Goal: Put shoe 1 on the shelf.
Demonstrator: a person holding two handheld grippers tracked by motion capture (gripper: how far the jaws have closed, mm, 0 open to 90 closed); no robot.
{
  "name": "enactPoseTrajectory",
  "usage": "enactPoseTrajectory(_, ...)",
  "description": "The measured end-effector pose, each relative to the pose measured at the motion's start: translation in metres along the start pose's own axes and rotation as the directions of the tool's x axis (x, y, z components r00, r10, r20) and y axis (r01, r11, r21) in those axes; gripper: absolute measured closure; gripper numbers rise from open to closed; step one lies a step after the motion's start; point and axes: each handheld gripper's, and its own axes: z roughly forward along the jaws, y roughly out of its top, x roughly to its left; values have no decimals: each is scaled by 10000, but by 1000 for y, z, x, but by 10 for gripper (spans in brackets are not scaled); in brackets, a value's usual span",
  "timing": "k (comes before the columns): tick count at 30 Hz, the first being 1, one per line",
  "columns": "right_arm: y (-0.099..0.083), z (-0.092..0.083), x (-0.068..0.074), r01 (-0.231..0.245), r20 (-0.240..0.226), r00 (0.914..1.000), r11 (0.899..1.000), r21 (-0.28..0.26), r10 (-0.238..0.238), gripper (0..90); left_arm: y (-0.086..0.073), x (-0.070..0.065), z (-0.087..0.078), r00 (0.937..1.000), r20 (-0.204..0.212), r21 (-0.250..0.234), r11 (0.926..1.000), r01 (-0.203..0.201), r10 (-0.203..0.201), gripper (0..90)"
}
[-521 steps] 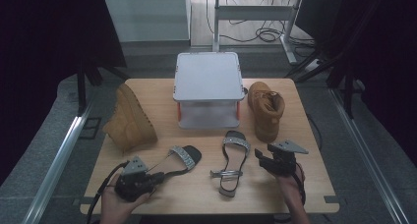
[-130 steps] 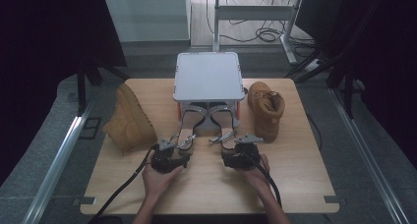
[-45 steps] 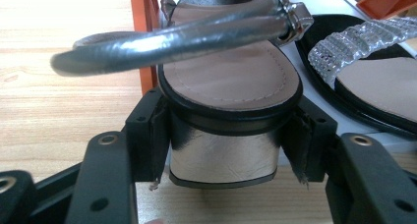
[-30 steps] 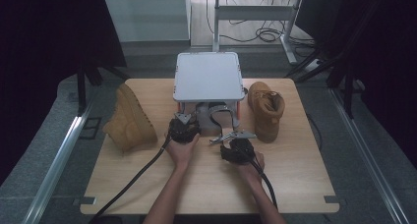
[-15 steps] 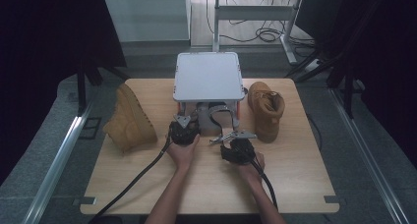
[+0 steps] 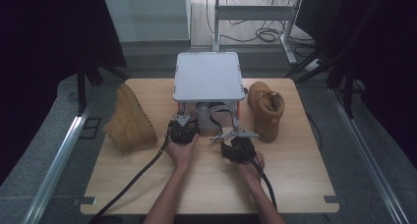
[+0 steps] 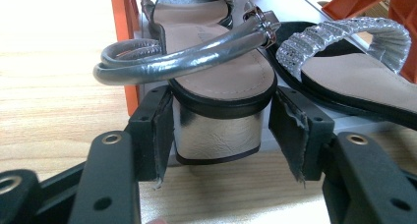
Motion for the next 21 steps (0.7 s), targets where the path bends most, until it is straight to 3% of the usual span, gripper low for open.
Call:
enactPoseTrajectory(8,4,-1,0,-371,151,9992,9983,-453,378,383,1,0,0,10000,15,50,10000,25,-25,436)
enactPoseTrajectory(21,11,2,4,-493,707,9960,9954,-821,551,404,2,0,0,10000,28,175,9998,-22,21,437)
